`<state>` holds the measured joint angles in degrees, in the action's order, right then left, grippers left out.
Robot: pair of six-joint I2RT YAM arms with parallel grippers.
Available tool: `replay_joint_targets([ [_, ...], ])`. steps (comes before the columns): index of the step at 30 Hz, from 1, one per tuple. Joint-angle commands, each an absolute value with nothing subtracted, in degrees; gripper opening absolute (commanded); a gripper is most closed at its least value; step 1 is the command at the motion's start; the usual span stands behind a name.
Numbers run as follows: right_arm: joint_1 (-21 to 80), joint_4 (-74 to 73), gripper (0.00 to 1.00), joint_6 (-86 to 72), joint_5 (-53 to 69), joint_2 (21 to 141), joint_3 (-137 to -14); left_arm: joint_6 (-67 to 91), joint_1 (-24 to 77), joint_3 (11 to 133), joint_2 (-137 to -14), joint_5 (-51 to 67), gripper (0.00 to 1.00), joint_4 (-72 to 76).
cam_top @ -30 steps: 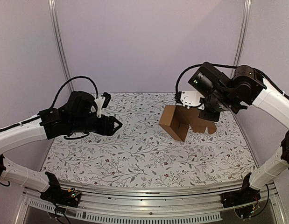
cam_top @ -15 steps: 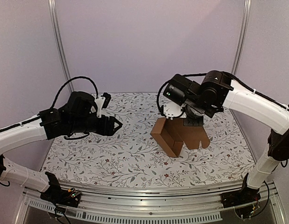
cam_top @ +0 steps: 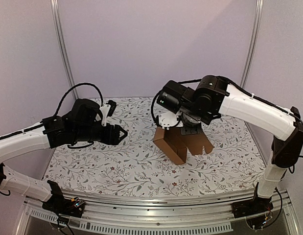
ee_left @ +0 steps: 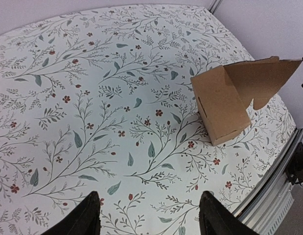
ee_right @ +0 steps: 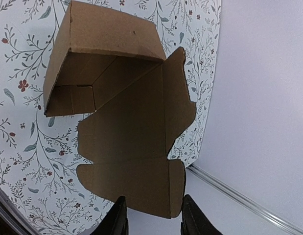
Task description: Fold the paper box
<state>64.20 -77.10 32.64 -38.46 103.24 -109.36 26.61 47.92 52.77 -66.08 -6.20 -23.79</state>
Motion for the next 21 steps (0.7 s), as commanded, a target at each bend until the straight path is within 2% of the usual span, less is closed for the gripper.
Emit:
replay_joint_targets([
  [1,65.0,-86.6,0.37,34.8,-37.6,104.8,-112.3,26.9,47.2,51.7,-65.3,-5.8,0.67,-22.7],
  [14,65.1,-73.6,0.47,38.5,-32.8,106.0,-112.9,27.2,47.2,51.1,-65.5,-6.0,0.67,-22.5],
  [21,63.3,-67.0,0.58,36.4,-30.0,101.4,-110.2,27.0,47.1,50.1,-65.5,-7.5,0.67,-22.7],
])
